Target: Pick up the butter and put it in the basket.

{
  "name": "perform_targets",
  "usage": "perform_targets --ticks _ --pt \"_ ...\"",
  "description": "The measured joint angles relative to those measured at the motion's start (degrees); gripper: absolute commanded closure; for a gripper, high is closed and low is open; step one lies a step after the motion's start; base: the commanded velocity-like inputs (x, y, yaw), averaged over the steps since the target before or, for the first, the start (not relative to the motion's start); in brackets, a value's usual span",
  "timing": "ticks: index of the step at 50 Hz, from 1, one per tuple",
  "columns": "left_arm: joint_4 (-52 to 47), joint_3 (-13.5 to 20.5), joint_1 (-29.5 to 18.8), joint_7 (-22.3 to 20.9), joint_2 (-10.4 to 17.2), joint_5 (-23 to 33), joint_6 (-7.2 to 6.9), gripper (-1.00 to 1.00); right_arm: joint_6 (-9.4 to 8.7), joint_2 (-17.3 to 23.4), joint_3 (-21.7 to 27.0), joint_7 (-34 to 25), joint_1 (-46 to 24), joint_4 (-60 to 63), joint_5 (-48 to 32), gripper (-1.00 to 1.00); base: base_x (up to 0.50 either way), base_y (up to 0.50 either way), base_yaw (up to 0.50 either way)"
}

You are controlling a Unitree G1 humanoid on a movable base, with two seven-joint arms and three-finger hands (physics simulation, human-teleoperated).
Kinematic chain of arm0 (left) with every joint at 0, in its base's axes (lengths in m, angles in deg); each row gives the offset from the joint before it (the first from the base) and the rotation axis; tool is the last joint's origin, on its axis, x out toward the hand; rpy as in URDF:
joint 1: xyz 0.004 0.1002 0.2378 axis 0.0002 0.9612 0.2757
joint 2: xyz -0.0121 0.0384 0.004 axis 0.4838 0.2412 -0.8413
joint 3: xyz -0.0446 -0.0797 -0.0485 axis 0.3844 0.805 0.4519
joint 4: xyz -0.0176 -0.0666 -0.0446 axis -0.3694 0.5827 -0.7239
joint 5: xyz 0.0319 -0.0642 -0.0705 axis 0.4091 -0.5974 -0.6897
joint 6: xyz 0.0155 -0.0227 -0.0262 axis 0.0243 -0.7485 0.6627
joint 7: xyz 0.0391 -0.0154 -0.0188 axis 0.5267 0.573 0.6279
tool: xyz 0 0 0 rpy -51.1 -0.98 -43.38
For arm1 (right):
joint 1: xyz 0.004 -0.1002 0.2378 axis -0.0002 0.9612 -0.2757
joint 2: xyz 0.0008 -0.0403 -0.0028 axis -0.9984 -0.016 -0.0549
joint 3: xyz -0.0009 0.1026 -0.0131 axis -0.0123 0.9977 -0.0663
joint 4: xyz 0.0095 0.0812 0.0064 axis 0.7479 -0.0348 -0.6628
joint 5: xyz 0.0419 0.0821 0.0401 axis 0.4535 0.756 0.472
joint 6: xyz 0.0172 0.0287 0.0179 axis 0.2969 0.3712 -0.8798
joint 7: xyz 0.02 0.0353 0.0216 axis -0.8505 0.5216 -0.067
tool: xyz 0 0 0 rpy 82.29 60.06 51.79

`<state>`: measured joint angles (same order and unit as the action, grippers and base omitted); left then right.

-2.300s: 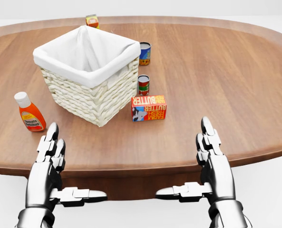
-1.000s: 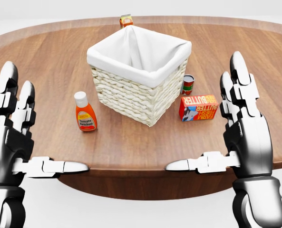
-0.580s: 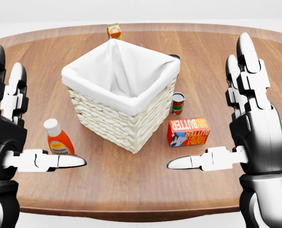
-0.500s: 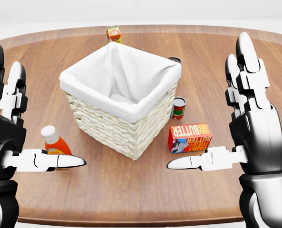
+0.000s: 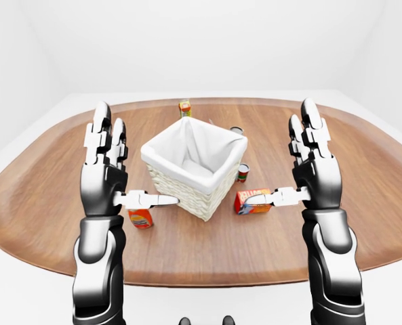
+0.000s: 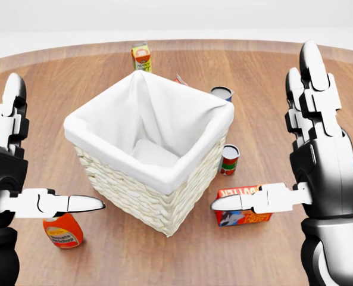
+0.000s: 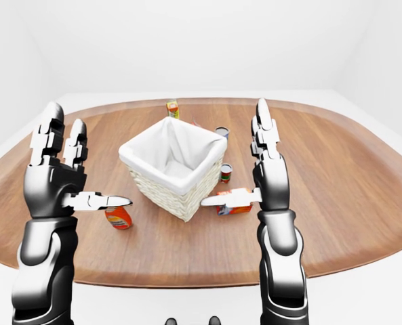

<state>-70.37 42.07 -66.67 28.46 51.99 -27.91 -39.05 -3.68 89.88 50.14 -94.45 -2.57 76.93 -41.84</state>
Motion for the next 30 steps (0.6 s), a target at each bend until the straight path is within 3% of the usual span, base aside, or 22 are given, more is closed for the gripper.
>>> perform_targets --ticks 10,30 --pt "-0.4 0.1 0.1 0.0 0.0 -0.1 0.0 -1.0 0.0 -0.1 -0.2 -0.2 0.1 -0.1 -0.3 -1.0 0.46 0.0 0.0" --pt "-0.8 0.2 -0.1 -0.1 0.0 -0.3 0.0 -1.0 0.0 -0.2 -0.3 0.0 0.0 0.0 -0.7 -1.0 0.09 0.0 0.0"
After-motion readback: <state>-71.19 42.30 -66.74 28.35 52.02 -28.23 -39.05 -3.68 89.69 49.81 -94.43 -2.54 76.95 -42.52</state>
